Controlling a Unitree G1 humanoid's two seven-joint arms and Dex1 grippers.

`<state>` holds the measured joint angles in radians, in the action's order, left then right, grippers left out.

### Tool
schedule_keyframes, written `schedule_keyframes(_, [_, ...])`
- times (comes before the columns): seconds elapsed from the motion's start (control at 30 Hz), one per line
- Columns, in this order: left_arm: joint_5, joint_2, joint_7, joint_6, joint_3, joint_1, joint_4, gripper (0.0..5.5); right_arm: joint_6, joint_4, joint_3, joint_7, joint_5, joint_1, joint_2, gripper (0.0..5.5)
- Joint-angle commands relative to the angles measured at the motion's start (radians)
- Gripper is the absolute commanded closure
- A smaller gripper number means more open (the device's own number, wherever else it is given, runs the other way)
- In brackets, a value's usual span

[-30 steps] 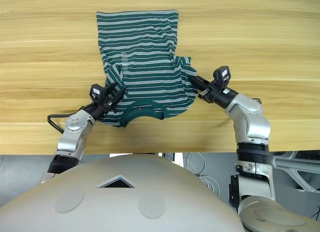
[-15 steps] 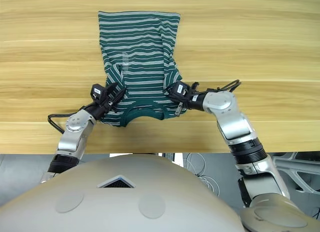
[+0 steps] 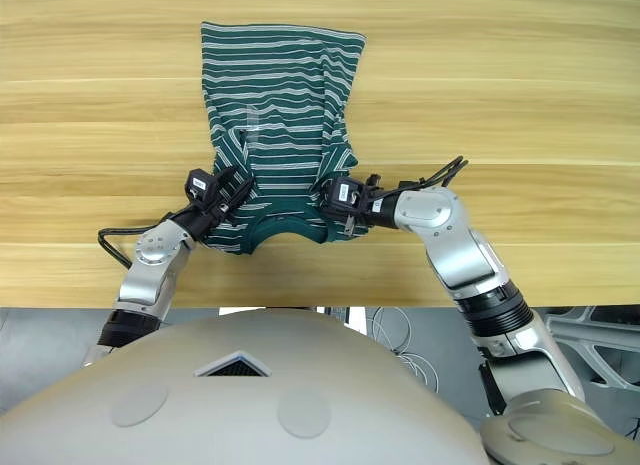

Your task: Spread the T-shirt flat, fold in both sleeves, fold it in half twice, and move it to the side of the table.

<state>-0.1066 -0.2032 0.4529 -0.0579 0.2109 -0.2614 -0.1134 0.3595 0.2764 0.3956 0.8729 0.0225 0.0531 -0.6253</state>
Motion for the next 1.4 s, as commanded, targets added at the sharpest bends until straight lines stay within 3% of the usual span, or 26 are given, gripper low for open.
schedule_keyframes(0.03, [0.028,-0.004,-0.002,0.049,0.024,-0.046,-0.051,3.55,0.052,0.054,-0.039,0.024,-0.065,0.002,-0.008,3.26])
schedule_keyframes(0.13, [0.029,-0.003,-0.003,0.051,0.026,-0.049,-0.047,3.55,0.08,0.081,-0.114,0.028,-0.133,-0.022,-0.015,2.68])
schedule_keyframes(0.37, [0.032,0.0,-0.004,0.055,0.034,-0.043,-0.046,3.55,-0.028,-0.188,-0.254,0.016,-0.131,-0.148,-0.056,2.68])
schedule_keyframes(0.83, [0.032,-0.003,-0.002,0.06,0.045,-0.037,-0.048,3.55,-0.318,-0.621,-0.104,-0.009,0.086,-0.262,0.008,2.68])
schedule_keyframes(1.17, [0.029,0.002,-0.002,0.058,0.05,-0.039,-0.053,3.55,-0.322,-0.653,-0.125,-0.045,0.054,-0.328,0.108,2.68])
schedule_keyframes(1.4, [0.029,0.004,-0.001,0.056,0.051,-0.043,-0.057,3.55,-0.266,-0.535,-0.171,-0.034,-0.001,-0.341,0.127,2.68])
